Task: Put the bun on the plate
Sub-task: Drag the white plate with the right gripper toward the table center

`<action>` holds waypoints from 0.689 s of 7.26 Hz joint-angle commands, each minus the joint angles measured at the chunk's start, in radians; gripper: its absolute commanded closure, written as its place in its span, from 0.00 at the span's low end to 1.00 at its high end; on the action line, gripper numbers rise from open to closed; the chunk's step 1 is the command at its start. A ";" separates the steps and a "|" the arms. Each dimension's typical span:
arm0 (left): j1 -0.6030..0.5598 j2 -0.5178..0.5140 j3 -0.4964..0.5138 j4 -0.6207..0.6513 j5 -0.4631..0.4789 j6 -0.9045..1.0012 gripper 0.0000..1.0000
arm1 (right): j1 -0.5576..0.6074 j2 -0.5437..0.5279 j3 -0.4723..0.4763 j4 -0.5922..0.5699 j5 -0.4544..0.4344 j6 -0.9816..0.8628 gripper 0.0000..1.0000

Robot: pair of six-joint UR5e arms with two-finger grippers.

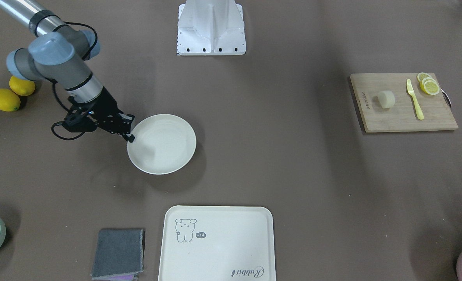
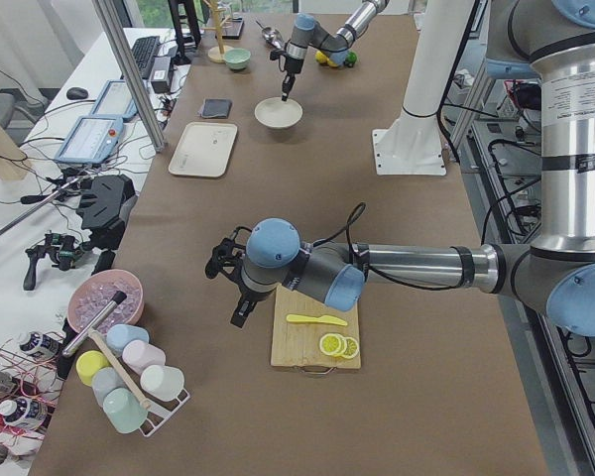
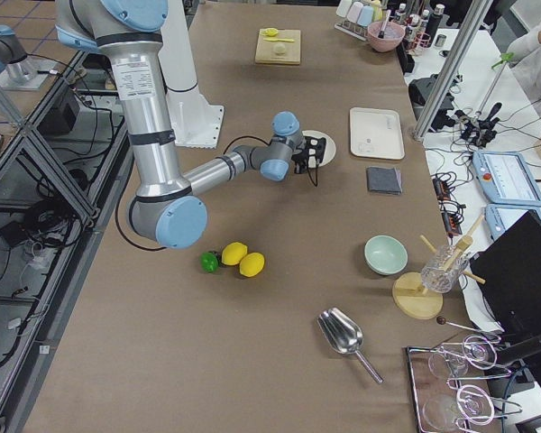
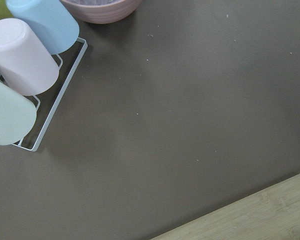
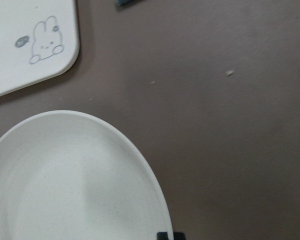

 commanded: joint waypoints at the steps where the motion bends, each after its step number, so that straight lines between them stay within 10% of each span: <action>1: 0.002 0.000 0.000 0.000 0.000 0.000 0.02 | -0.144 0.123 0.026 -0.149 -0.147 0.097 1.00; 5: 0.010 -0.002 0.001 0.000 0.000 -0.002 0.02 | -0.316 0.213 0.030 -0.264 -0.316 0.167 1.00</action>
